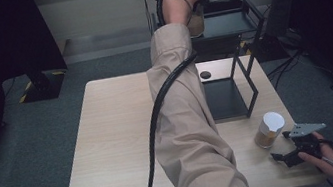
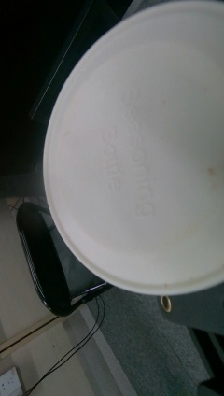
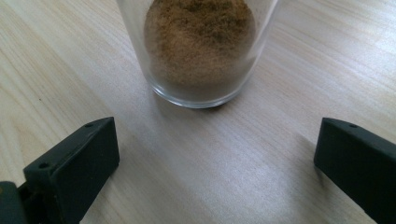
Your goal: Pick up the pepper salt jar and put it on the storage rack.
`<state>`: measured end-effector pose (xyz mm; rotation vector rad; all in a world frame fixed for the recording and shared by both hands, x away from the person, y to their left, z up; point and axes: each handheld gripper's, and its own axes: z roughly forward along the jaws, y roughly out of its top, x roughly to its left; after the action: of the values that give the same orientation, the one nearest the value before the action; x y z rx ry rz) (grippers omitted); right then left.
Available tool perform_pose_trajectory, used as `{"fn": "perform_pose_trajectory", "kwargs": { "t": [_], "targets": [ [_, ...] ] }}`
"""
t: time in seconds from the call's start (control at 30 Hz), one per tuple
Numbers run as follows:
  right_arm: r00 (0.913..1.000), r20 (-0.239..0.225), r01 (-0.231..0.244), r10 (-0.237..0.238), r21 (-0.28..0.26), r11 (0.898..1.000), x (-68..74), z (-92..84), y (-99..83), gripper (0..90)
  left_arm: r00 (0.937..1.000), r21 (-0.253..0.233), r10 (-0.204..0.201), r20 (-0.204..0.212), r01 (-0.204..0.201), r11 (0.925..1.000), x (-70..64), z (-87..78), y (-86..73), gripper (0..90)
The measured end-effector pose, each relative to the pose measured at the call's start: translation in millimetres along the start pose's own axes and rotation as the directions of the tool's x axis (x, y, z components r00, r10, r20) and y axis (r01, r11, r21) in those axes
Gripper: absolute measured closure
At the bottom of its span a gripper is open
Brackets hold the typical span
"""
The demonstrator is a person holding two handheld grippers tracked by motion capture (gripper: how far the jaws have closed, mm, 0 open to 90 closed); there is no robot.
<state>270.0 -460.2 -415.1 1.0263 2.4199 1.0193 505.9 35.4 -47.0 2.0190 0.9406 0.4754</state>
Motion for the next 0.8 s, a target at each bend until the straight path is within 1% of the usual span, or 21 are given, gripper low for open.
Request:
{"fn": "perform_pose_trajectory", "kwargs": {
  "t": [0.2, 0.3, 0.4, 0.5, 0.57, 0.63, 0.7, 0.77, 0.8],
  "targets": [
    [1.0, 0.0, 0.0, 0.0, 0.0, 1.0, 0.0, 0.0, 0.0, 0.0, 1.0, -0.011, -0.003, -0.003, 0.003, 0.9999, -0.2, 0.1, -3.0, 33.2],
    [1.0, 0.0, 0.0, 0.0, 0.0, 1.0, 0.0, 0.0, 0.0, 0.0, 0.9998, -0.012, -0.02, -0.009, 0.02, 0.9997, 0.0, -0.5, -3.8, 26.8],
    [1.0, 0.0, 0.0, 0.0, 0.0, 1.0, 0.0, 0.0, 0.0, 0.0, 0.9989, -0.011, -0.045, -0.011, 0.045, 0.9989, 0.0, -1.1, -5.0, 17.5],
    [1.0, 0.0, 0.0, 0.0, 0.0, 1.0, 0.0, 0.0, 0.0, 0.0, 0.9985, -0.021, -0.052, -0.019, 0.052, 0.9984, -2.3, -2.7, -8.7, 10.0],
    [1.0, 0.0, 0.0, 0.0, 0.0, 1.0, 0.0, 0.0, 0.0, 0.0, 0.9987, -0.029, -0.047, -0.019, 0.047, 0.9985, -3.8, -4.1, -12.0, 8.1],
    [1.0, 0.0, 0.0, 0.0, 0.0, 1.0, 0.0, 0.0, 0.0, 0.0, 0.9986, -0.034, -0.052, -0.013, 0.052, 0.9981, -4.0, -5.7, -15.5, 4.9],
    [1.0, 0.0, 0.0, 0.0, 0.0, 1.0, 0.0, 0.0, 0.0, 0.0, 0.9982, -0.042, -0.058, -0.019, 0.057, 0.9975, -5.4, -8.3, -19.3, 4.2],
    [1.0, 0.0, 0.0, 0.0, 0.0, 1.0, 0.0, 0.0, 0.0, 0.0, 0.9977, -0.061, -0.067, -0.004, 0.067, 0.9959, -3.7, -11.3, -25.0, 0.9],
    [1.0, 0.0, 0.0, 0.0, 0.0, 1.0, 0.0, 0.0, 0.0, 0.0, 0.9978, -0.07, -0.067, 0.001, 0.067, 0.9953, -3.2, -13.0, -28.0, 0.8]
  ]
}}
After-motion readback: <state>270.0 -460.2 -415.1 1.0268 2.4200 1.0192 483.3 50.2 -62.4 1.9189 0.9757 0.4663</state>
